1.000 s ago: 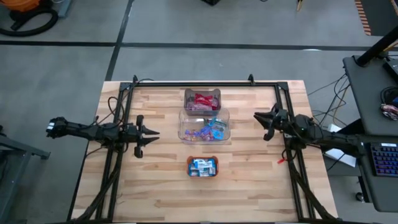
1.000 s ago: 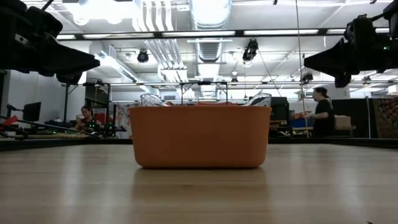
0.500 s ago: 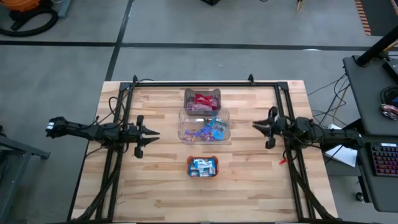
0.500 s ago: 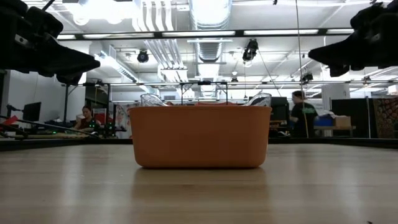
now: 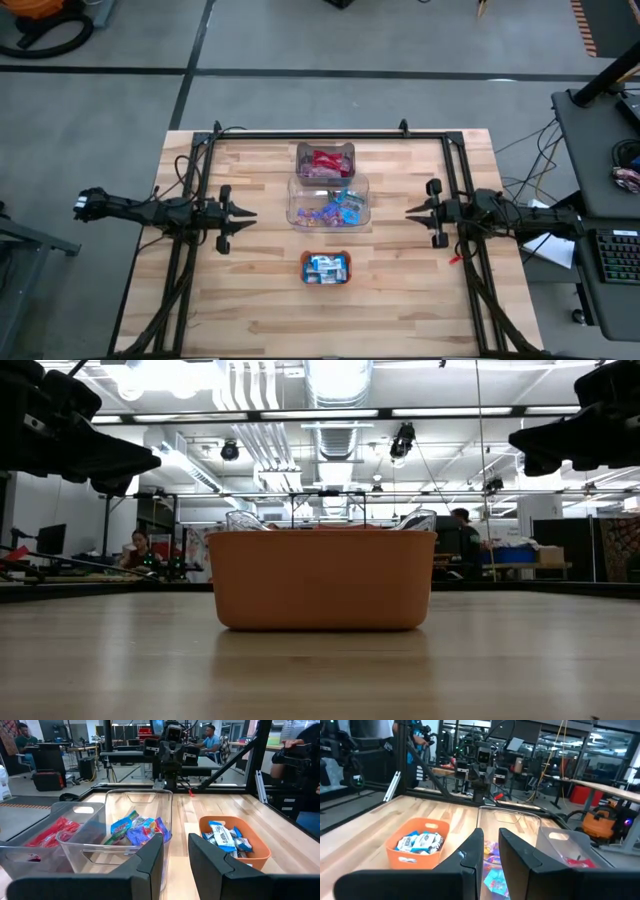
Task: Sort candy
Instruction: Return to Home Position
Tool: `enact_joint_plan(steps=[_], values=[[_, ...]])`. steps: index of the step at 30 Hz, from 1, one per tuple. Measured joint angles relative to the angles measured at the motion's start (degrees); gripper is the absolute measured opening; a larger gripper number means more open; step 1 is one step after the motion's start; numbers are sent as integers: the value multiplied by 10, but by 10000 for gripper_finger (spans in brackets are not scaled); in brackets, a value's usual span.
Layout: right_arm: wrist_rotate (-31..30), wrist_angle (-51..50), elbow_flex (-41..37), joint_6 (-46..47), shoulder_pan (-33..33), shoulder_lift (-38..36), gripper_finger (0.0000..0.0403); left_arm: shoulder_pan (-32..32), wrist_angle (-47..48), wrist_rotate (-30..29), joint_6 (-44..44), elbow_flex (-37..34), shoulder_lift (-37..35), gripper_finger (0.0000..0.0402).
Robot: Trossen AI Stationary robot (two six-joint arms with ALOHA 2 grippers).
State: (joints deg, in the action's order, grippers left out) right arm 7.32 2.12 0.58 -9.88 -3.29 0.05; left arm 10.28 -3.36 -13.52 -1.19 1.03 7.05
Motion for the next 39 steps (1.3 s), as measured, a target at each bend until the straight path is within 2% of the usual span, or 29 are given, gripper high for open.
enact_joint_plan(steps=[39], values=[[-3,-1,0,9,0,5,52,0,0,0,0,1,0,75]])
